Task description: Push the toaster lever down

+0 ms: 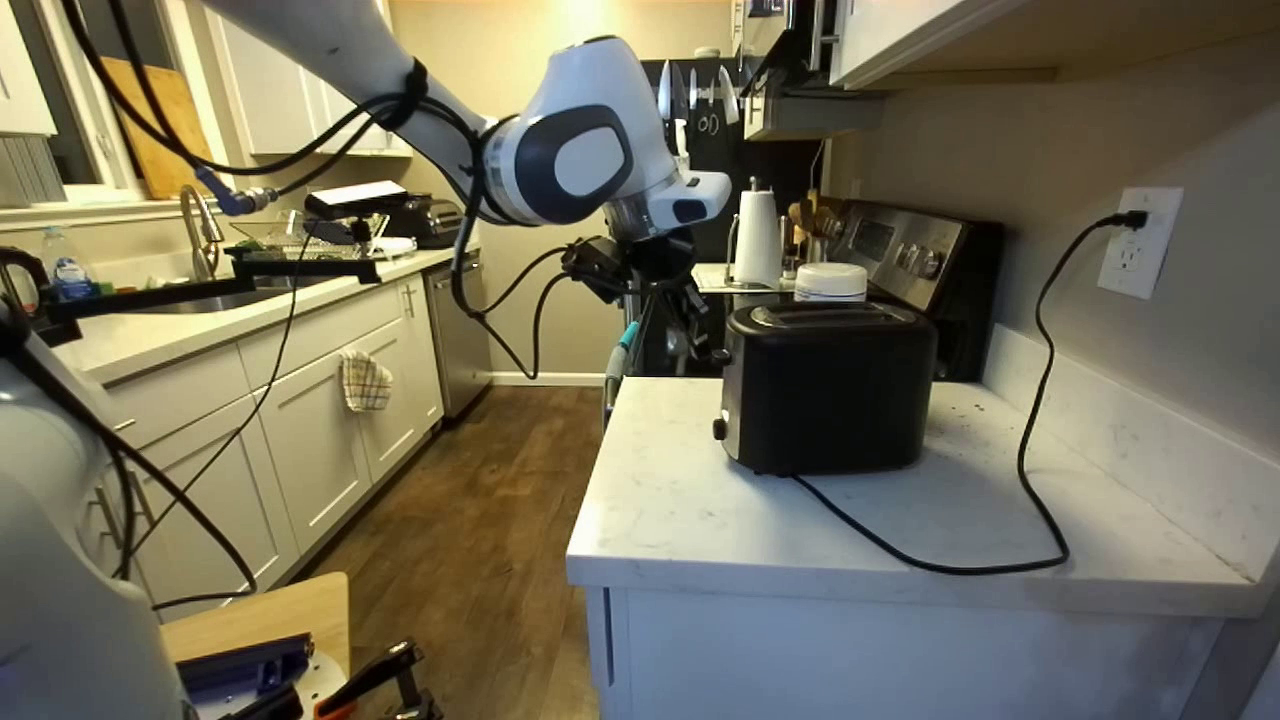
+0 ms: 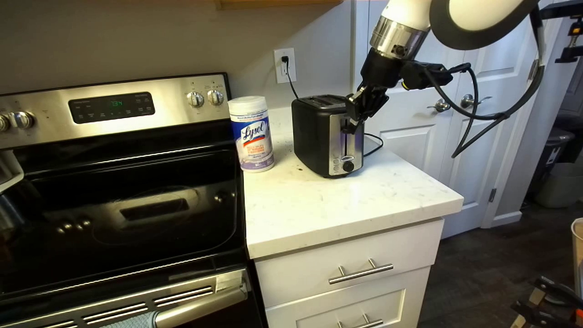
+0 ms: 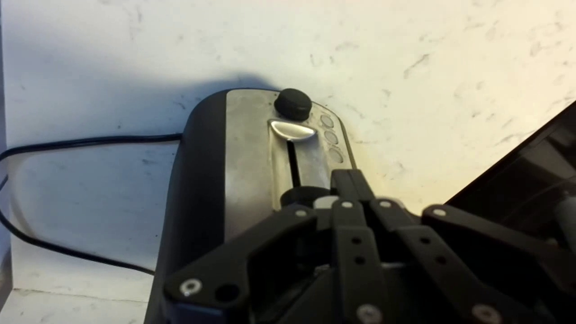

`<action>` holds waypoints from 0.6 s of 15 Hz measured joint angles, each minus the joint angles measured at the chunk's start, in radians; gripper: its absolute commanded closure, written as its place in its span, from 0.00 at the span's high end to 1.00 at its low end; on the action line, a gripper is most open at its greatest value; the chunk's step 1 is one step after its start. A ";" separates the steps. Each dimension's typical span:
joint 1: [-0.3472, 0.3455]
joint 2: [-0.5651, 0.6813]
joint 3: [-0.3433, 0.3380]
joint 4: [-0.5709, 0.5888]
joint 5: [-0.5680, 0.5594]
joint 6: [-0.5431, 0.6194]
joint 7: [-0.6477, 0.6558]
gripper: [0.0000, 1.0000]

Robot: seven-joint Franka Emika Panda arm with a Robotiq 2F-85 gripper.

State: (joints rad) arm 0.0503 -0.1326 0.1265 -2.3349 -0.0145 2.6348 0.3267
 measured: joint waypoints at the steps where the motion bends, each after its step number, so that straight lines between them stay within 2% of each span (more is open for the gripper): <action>1: 0.004 0.000 0.000 0.000 0.005 0.001 0.000 0.00; 9: 0.001 0.000 -0.003 0.000 -0.007 0.036 0.010 0.00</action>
State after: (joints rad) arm 0.0516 -0.1328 0.1230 -2.3349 -0.0217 2.6704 0.3370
